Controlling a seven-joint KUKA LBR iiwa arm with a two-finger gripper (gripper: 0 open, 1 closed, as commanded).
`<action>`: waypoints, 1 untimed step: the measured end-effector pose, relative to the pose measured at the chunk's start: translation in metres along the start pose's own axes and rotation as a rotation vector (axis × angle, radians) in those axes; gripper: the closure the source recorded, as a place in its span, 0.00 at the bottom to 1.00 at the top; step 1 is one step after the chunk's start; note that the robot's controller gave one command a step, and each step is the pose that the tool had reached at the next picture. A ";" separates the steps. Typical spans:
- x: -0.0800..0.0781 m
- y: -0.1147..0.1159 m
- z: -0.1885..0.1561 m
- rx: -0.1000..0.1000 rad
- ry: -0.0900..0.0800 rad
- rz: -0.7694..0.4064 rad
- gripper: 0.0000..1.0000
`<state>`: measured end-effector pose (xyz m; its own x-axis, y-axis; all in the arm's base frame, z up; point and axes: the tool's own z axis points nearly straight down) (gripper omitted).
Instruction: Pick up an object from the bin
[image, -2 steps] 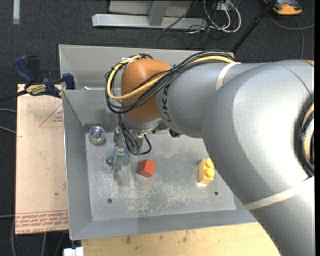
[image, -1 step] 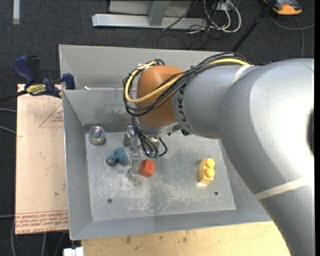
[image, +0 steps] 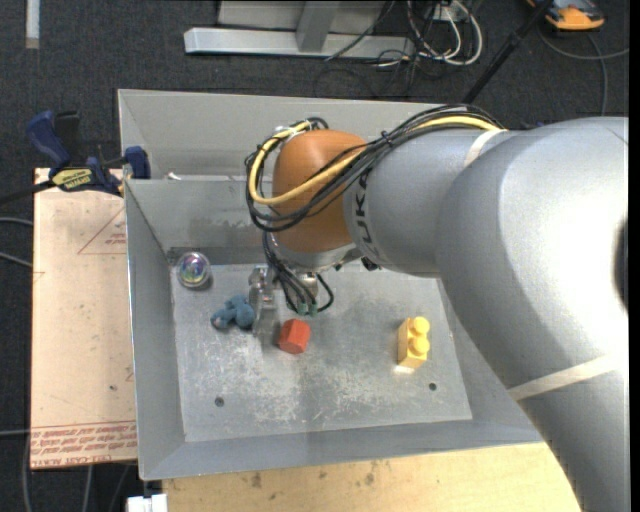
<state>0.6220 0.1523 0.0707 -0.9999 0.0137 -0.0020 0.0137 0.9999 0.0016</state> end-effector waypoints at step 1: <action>0.000 0.000 0.001 0.000 0.001 0.000 0.00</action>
Offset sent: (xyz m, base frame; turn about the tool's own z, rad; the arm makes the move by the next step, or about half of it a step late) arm 0.0000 0.0000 0.0000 0.0000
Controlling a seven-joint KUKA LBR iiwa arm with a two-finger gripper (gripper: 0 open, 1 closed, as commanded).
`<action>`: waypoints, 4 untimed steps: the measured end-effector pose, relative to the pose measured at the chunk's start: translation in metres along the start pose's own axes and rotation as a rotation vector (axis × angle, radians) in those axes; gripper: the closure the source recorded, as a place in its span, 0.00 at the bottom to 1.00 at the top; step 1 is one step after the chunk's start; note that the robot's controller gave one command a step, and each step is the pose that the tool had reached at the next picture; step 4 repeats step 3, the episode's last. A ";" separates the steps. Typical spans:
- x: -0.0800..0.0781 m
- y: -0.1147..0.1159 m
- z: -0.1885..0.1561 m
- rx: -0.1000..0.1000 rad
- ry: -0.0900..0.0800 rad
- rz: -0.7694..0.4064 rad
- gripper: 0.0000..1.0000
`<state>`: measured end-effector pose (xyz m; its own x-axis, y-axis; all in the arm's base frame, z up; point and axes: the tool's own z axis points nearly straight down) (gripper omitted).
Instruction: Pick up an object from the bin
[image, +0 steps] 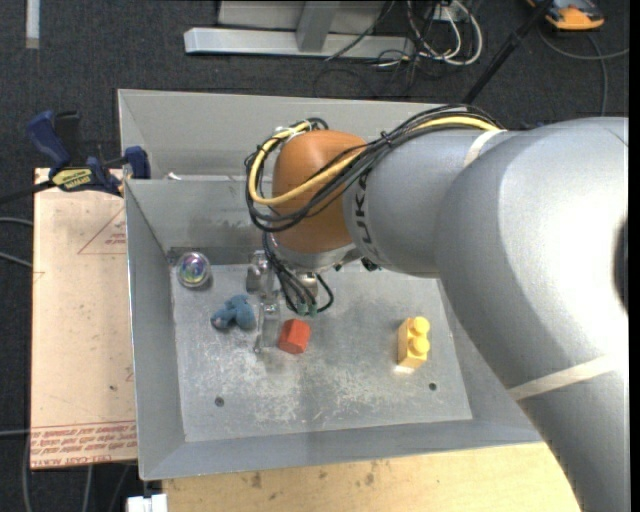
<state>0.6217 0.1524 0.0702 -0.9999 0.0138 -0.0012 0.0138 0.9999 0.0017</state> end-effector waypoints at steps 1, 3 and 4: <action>0.016 0.035 0.000 -0.001 0.001 -0.063 0.00; 0.045 0.046 -0.194 -0.003 -0.010 -0.090 1.00; 0.045 0.046 -0.194 -0.003 -0.010 -0.090 1.00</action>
Offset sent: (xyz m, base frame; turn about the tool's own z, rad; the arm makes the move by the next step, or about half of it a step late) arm -0.0152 0.0325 -0.0002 -0.0599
